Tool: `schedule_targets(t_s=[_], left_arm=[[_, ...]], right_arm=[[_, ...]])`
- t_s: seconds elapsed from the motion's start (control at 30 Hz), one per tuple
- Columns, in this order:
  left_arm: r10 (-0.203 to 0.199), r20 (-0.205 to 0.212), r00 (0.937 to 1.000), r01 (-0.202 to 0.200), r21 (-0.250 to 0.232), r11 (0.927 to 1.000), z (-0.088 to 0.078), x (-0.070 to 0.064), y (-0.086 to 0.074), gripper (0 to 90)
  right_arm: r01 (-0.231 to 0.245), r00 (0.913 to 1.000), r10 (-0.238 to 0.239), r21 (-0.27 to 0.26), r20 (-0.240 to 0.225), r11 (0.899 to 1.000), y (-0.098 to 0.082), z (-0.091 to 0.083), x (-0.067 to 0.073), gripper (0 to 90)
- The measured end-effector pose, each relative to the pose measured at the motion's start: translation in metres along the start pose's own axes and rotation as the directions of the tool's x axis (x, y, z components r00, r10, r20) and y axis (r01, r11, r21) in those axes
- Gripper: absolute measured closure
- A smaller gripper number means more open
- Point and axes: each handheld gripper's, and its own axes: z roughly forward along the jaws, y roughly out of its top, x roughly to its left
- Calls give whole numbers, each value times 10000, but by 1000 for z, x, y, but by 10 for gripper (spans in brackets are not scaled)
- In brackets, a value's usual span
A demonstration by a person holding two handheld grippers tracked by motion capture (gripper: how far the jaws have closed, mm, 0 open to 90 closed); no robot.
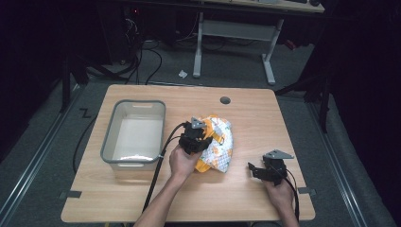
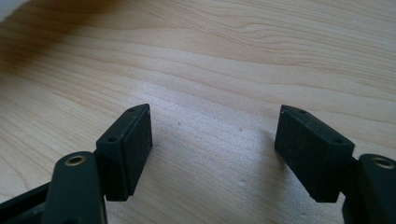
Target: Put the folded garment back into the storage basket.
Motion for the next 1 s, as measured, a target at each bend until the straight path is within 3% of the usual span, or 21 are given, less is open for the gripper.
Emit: schedule_targets(t_s=[0.37,1.0], left_arm=[[149,193,9997,-144,-261,9996,-15,-2,1,738],[89,254,9996,-75,-558,9984,-41,7,1,738]], right_arm=[[-3,10000,3,-1,0,10000,0,0,0,279],[-3,10000,3,0,-1,10000,0,0,0,279]])
